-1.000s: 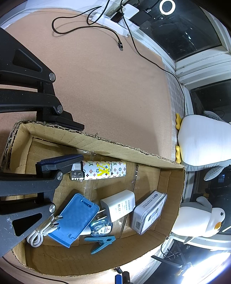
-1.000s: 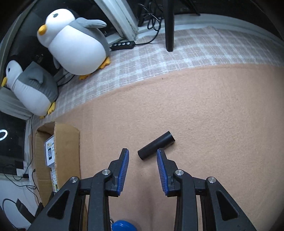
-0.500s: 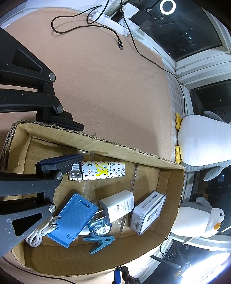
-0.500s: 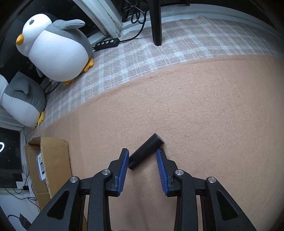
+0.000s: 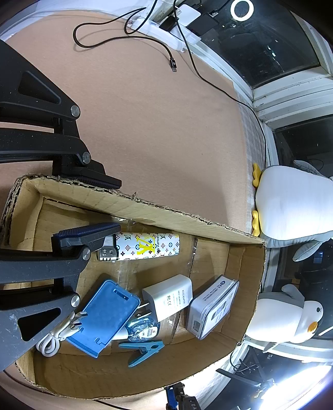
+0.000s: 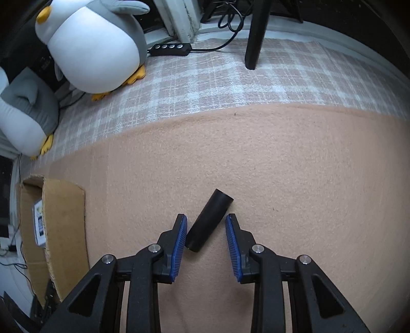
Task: Organize rigid objects
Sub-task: 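Grasp the black cylinder with the right tool, then carry the black cylinder into the box and open the right tool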
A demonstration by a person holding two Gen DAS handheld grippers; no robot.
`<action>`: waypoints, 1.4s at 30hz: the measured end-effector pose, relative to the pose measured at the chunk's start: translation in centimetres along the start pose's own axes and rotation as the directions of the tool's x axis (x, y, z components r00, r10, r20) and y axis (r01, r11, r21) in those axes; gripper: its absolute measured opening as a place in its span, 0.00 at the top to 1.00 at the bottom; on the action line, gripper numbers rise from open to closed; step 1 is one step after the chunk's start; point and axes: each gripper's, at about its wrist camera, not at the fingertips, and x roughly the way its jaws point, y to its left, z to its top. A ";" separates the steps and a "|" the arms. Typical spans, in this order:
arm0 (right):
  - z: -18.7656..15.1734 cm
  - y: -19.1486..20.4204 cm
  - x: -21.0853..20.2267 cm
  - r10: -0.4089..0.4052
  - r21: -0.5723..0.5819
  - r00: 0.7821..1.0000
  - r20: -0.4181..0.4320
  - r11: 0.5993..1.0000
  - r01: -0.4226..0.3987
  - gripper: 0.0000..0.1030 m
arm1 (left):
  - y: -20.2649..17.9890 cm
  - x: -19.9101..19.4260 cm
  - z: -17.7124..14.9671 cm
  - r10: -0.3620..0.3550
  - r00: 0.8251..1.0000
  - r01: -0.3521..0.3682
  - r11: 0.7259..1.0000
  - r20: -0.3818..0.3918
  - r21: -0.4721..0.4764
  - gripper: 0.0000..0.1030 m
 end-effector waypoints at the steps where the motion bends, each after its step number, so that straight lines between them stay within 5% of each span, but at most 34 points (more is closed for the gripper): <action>1: 0.0 0.1 0.0 -0.003 -0.008 1.000 0.000 1.000 0.003 0.79 | 0.0 0.0 0.0 0.001 1.000 -0.001 1.000 0.000 0.000 0.72; 15: -3.7 -1.0 -2.3 0.105 -0.075 0.994 0.035 0.992 -0.103 0.85 | 0.0 0.1 0.0 0.004 1.000 -0.004 1.000 0.001 0.005 0.72; 32: -9.6 8.4 -9.8 0.303 -0.323 0.949 0.090 0.910 -0.260 0.85 | 0.1 0.1 -0.1 0.008 1.000 -0.009 1.000 0.002 0.009 0.72; 42: -12.6 14.5 -10.0 0.284 -0.487 0.954 0.093 0.849 -0.205 0.85 | 0.0 0.1 -0.2 0.006 1.000 -0.006 1.000 0.003 0.005 0.72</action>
